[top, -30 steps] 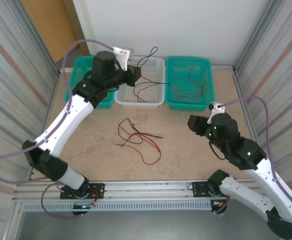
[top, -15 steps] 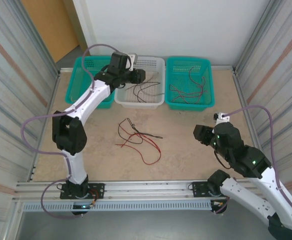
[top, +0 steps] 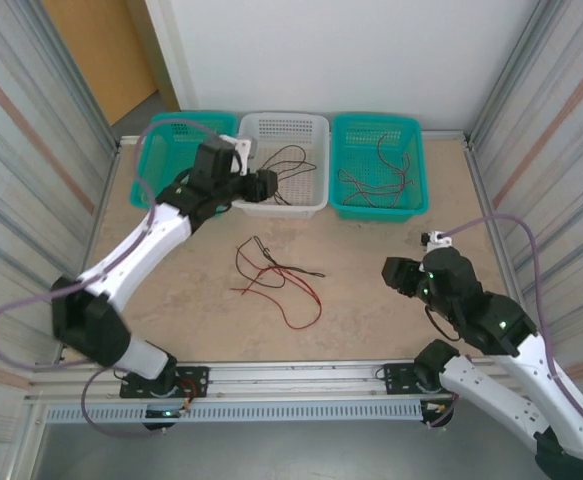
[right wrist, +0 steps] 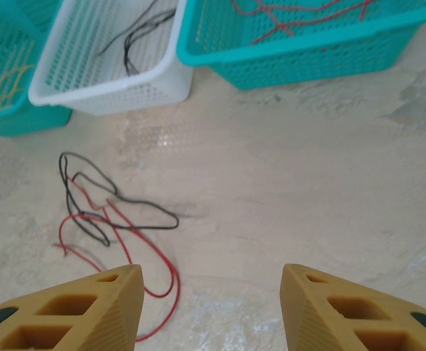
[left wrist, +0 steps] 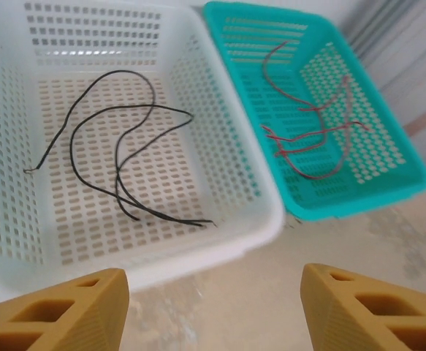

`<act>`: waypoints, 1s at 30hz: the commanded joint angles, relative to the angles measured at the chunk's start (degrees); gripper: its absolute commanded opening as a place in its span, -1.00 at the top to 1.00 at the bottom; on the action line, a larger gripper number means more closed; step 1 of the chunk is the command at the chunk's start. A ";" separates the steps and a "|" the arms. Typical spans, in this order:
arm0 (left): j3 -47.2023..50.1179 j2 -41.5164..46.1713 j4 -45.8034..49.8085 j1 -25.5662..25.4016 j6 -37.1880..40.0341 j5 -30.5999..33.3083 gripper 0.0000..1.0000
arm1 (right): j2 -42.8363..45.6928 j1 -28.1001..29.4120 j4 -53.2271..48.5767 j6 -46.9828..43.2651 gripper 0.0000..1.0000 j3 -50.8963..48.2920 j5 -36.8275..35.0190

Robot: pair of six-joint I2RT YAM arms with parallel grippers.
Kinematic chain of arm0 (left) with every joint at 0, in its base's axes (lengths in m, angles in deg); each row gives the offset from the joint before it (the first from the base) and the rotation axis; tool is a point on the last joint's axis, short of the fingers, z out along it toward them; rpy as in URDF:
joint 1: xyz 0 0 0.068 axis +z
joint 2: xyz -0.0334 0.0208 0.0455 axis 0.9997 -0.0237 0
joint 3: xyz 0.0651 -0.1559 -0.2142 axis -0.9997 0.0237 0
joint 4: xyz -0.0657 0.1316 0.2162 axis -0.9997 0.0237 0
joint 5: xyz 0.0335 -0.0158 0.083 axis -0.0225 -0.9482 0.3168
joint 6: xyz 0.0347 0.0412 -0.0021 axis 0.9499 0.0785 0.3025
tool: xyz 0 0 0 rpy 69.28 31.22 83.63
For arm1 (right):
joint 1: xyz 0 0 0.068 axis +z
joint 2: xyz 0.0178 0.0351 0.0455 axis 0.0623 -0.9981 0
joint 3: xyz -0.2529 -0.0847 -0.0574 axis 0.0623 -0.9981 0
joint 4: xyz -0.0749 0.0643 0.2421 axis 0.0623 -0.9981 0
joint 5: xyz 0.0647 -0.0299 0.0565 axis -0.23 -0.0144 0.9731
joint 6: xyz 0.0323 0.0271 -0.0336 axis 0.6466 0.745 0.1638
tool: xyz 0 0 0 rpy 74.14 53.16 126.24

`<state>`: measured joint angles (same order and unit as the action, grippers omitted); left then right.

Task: Untangle the cables

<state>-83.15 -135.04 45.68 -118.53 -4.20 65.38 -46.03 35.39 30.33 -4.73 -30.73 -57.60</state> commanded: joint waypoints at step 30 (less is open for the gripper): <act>43.01 23.84 -6.93 -8.83 -25.74 -3.31 -0.15 | -44.87 9.21 19.55 -2.04 -0.34 1.89 10.81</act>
<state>-38.67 -110.32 41.09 -126.84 -29.01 63.06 -89.31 44.57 49.24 -4.42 -31.97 -46.30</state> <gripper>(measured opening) 0.575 0.671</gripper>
